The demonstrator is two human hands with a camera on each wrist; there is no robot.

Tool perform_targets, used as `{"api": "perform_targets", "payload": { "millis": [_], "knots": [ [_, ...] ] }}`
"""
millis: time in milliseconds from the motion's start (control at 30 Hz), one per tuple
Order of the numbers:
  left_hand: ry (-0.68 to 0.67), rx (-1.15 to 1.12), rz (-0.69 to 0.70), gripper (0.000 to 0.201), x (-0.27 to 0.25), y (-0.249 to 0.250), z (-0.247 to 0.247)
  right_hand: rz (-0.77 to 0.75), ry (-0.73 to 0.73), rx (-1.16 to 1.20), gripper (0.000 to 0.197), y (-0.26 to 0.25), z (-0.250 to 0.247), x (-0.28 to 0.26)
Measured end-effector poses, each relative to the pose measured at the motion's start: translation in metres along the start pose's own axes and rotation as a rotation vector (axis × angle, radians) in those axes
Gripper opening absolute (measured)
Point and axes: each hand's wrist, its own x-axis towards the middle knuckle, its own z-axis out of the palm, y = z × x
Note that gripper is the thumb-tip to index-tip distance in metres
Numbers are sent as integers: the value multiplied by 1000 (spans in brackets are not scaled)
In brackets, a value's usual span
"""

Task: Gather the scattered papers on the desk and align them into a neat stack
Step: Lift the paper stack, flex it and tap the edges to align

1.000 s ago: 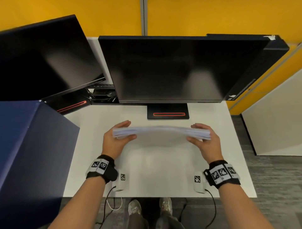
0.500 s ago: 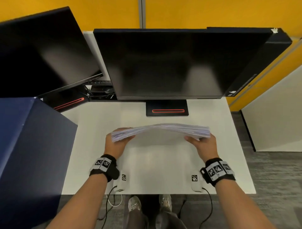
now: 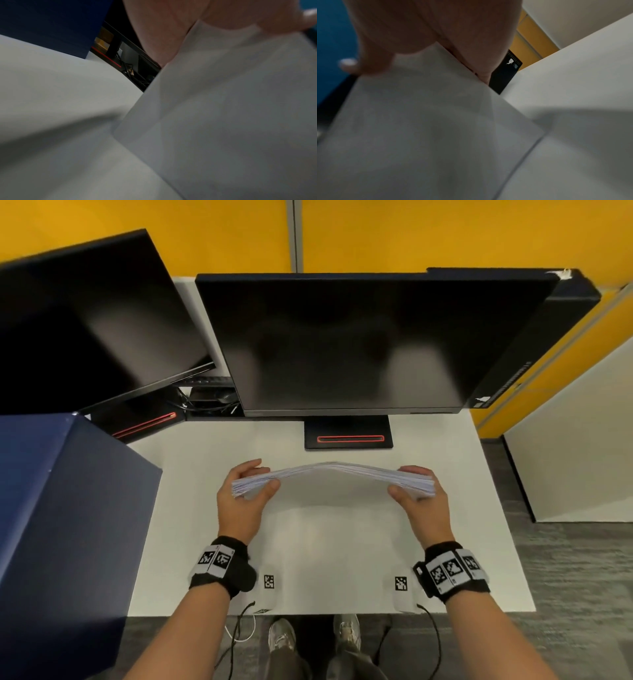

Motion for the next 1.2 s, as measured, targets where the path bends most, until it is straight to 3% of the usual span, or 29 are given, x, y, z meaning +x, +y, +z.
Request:
{"api": "perform_targets", "payload": {
  "millis": [133, 267, 367, 500, 567, 633, 700, 767, 867, 933, 1000, 1200],
  "knots": [
    [32, 1, -9, 33, 2, 6, 2, 56, 75, 137, 31, -15, 6, 3],
    [-60, 146, -33, 18, 10, 8, -2, 84, 86, 2, 37, -29, -1, 12],
    [-102, 317, 156, 9, 32, 47, -14, -45, -97, -174, 23, -45, -18, 15],
    [-311, 587, 511, 12, 41, 143, 3, -198, -371, -406, 48, -84, 11, 8],
    [-378, 738, 681, 15, 31, 173, 25, -248, -351, -377, 43, -98, 37, 8],
    [-350, 816, 744, 22, 25, 184, 28, -287, -271, -360, 20, -101, 52, 10],
    [-331, 843, 646, 30, 31, 180, 5, -324, -249, -311, 4, -93, 47, 9],
    [-332, 782, 451, 38, 39, 165, -28, -268, -238, -185, 15, -85, 38, 6],
    [-253, 240, 202, 49, 41, 124, -42, -142, -197, 4, 21, -78, 34, 2],
    [-271, -96, 101, 69, 29, 98, -27, -105, -181, 42, 21, -76, 38, 0],
    [-257, -184, 72, 70, 17, 82, -12, -83, -149, 92, 24, -72, 43, 1],
    [-171, -162, 50, 43, 5, 75, 4, -86, -159, 94, 26, -57, 34, 1]
  ]
}}
